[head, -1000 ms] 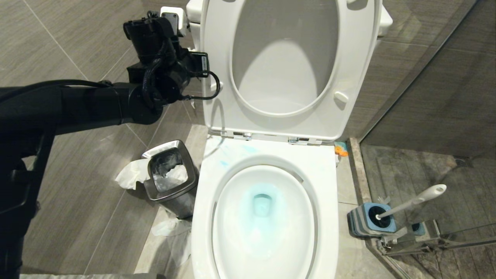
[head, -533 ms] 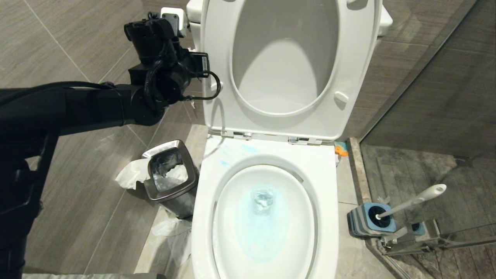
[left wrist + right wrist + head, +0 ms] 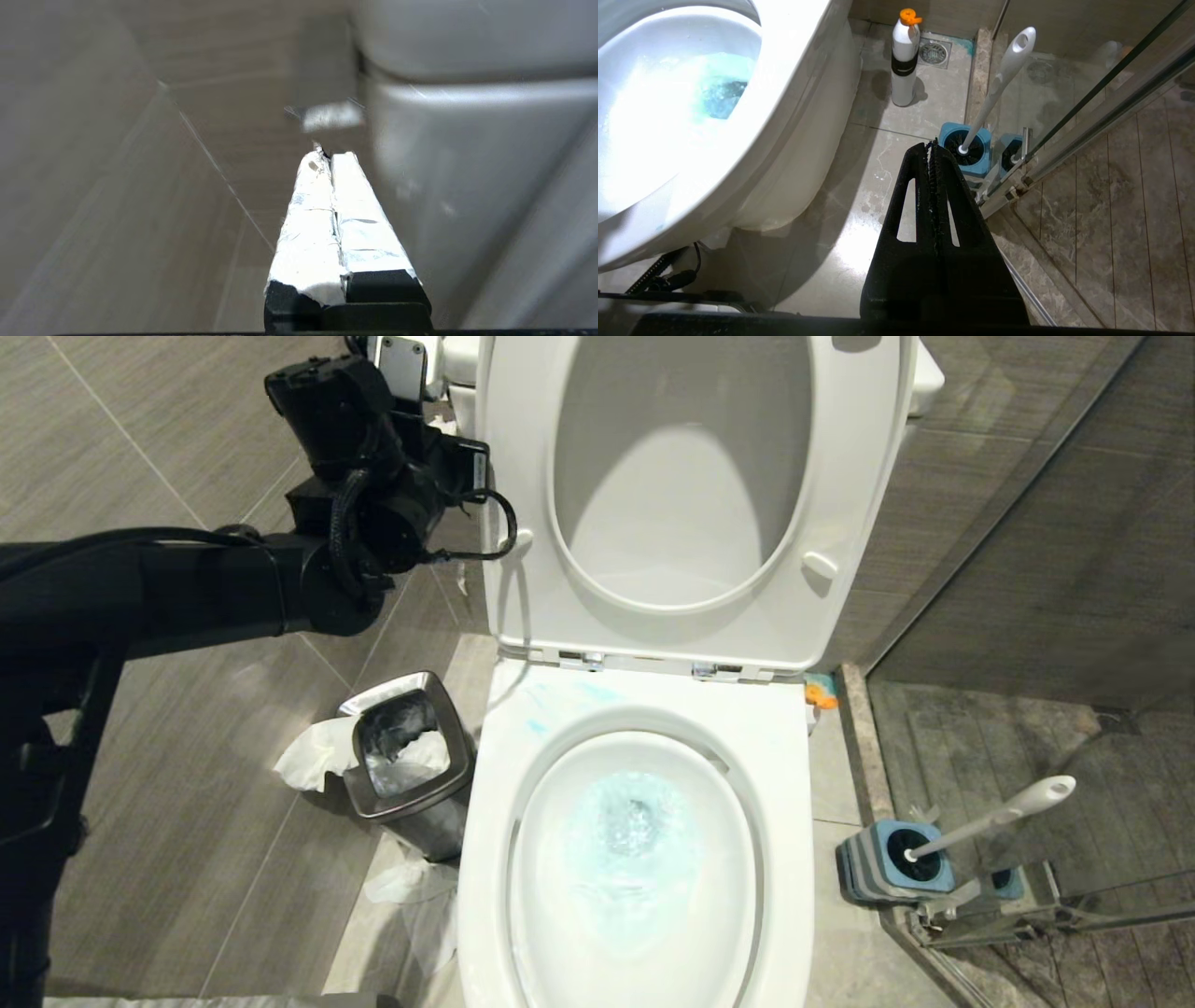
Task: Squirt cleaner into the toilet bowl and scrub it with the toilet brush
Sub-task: Flush the toilet
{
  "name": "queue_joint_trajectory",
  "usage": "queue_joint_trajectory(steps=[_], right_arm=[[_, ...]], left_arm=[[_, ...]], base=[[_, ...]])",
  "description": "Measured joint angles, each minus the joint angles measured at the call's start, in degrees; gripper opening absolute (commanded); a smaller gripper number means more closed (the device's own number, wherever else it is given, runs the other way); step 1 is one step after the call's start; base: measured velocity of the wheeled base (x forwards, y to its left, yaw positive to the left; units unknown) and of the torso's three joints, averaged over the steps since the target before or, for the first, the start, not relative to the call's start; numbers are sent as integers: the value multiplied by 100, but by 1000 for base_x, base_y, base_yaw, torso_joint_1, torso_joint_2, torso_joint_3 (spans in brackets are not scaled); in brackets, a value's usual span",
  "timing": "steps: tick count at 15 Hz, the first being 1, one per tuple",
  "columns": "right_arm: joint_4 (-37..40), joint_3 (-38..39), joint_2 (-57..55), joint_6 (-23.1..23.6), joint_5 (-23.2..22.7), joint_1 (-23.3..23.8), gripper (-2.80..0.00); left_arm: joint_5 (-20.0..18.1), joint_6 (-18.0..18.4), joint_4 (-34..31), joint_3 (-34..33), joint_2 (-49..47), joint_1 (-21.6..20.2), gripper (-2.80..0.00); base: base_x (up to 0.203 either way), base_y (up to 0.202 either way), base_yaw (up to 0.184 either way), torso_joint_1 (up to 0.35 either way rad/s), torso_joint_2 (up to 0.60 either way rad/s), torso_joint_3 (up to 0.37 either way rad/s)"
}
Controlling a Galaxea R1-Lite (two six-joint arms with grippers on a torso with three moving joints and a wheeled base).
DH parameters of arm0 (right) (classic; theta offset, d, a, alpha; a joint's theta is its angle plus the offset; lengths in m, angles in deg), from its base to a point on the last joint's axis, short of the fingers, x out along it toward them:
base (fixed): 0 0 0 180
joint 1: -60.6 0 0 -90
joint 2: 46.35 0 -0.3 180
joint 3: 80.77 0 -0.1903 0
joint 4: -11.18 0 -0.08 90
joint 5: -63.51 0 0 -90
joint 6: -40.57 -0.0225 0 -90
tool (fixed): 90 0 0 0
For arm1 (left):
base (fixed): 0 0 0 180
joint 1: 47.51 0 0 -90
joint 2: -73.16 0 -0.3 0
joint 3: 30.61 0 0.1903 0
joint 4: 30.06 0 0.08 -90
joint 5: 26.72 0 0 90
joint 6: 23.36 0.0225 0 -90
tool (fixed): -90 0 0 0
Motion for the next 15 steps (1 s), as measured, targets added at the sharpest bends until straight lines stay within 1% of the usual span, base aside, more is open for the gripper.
queue_joint_trajectory(steps=[2,8,10,13,15], right_arm=[[14,0,0,1,-2,0,-280],[0,0,0,1,-2,0,-280],[-2,0,0,1,-4,4,-280],[-2,0,0,1,0,1,-280],[0,0,-2,1,0,0,-280]], left_arm=[[72,44,145,22,83,-139,-280],[40,152,147,0,252,-342,-280],[28,152,327,0,278,-340,-280],[-16,105,401,0,328,-360,-280],[-19,-11,434,0,362,-337,-280]], base=[[0,0,0,0,0,0],[0,0,0,0,0,0],[0,0,0,0,0,0],[0,0,0,0,0,0],[0,0,0,0,0,0]])
